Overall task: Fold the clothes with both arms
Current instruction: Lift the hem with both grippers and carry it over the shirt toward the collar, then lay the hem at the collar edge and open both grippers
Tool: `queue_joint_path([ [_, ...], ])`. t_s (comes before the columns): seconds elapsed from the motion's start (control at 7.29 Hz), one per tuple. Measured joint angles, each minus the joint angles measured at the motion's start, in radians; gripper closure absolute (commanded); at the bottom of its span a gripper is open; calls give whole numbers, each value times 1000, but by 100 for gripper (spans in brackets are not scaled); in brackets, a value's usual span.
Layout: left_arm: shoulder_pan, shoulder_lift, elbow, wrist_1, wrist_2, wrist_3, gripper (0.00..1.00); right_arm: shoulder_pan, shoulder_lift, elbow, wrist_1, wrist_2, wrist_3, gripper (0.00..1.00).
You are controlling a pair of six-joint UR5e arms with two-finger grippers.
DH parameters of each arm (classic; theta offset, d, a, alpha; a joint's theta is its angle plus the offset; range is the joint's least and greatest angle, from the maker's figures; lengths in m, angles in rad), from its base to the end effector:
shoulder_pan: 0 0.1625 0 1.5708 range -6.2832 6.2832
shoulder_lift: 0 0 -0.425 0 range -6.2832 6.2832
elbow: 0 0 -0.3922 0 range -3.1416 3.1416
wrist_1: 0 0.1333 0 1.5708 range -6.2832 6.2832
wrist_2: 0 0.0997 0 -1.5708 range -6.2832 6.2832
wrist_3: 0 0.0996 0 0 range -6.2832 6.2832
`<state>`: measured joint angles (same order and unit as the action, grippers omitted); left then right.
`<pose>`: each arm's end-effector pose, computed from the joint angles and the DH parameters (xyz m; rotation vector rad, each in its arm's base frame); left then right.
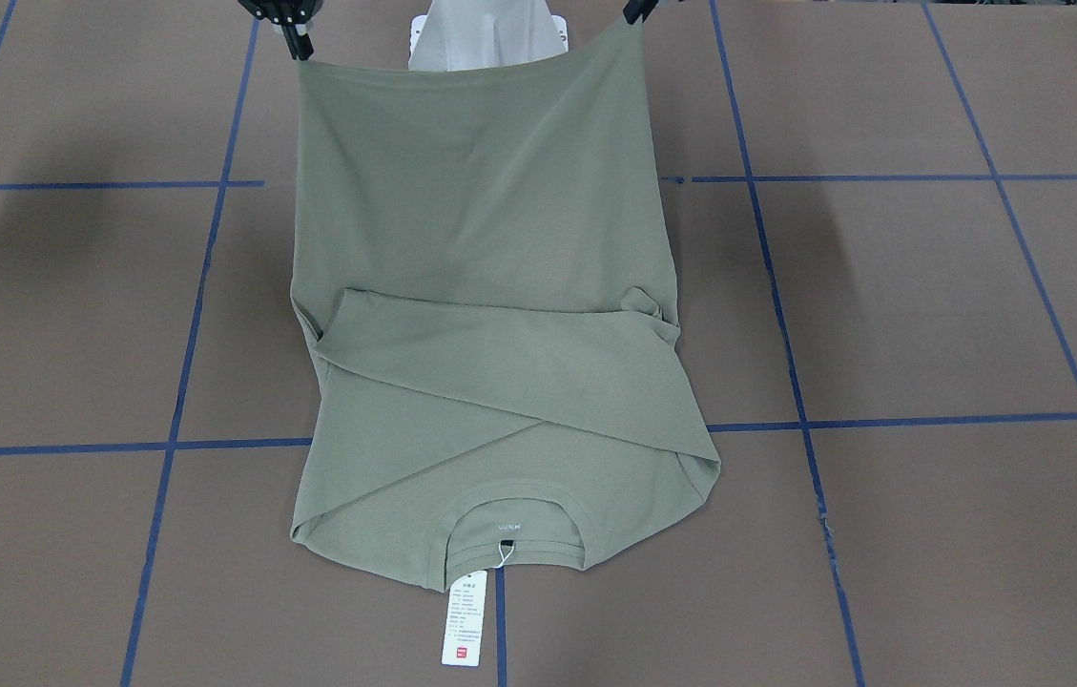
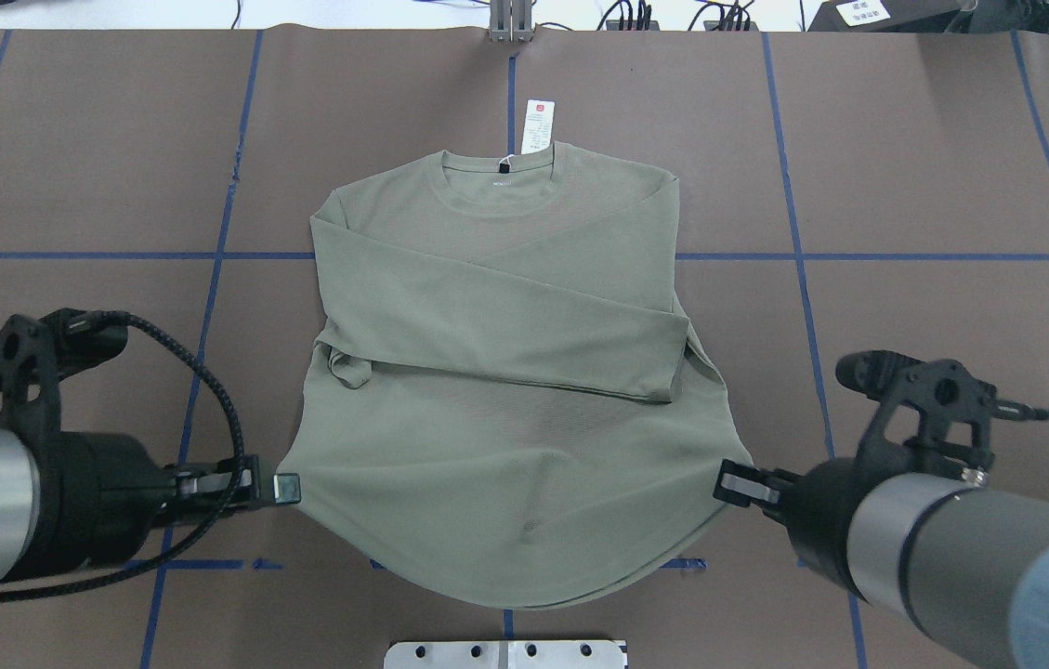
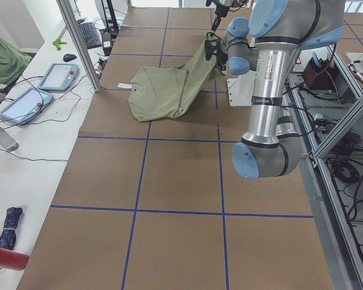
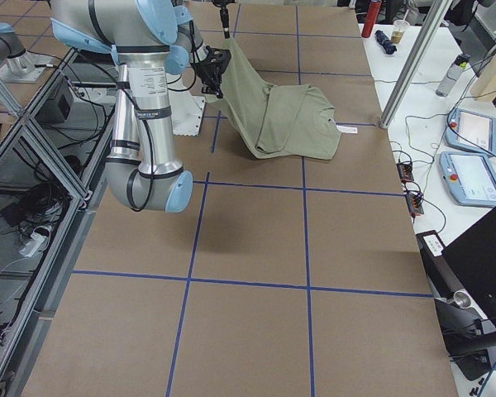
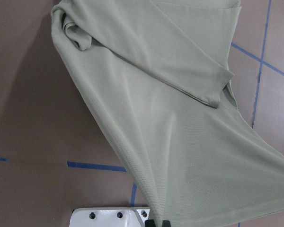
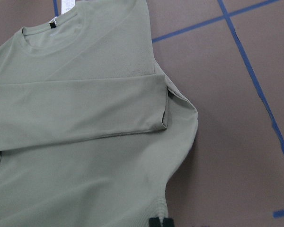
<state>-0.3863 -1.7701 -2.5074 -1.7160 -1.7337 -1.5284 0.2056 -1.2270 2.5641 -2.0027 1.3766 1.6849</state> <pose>0.3005 -0.2487 0.1559 0.1353 1.2803 -0.1908 -0.3335 -0.2254 0.1630 0.2232 -0.8988 0.3846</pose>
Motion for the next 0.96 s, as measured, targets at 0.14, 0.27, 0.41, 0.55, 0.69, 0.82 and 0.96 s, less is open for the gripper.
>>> queue_joint_path([
  [0.14,-79,-41,65,10,-5,91,100,85,62,-94,2,18,-72,100],
  [0.27,-146,-61,120,14,-7,160,100,172,101,-179,14,51,-124,100],
  [0.41,-198,-90,194,14,-8,207,100,246,128,-266,56,82,-168,100],
  [0.55,-258,-137,276,14,-15,262,100,306,142,-347,125,105,-211,100],
  [0.69,-322,-172,335,15,-36,318,100,354,152,-409,186,126,-255,100],
  [0.82,-380,-196,386,13,-59,361,100,399,178,-471,223,138,-296,100],
  [0.96,-413,-222,456,-3,-70,387,100,433,221,-563,253,144,-318,100],
])
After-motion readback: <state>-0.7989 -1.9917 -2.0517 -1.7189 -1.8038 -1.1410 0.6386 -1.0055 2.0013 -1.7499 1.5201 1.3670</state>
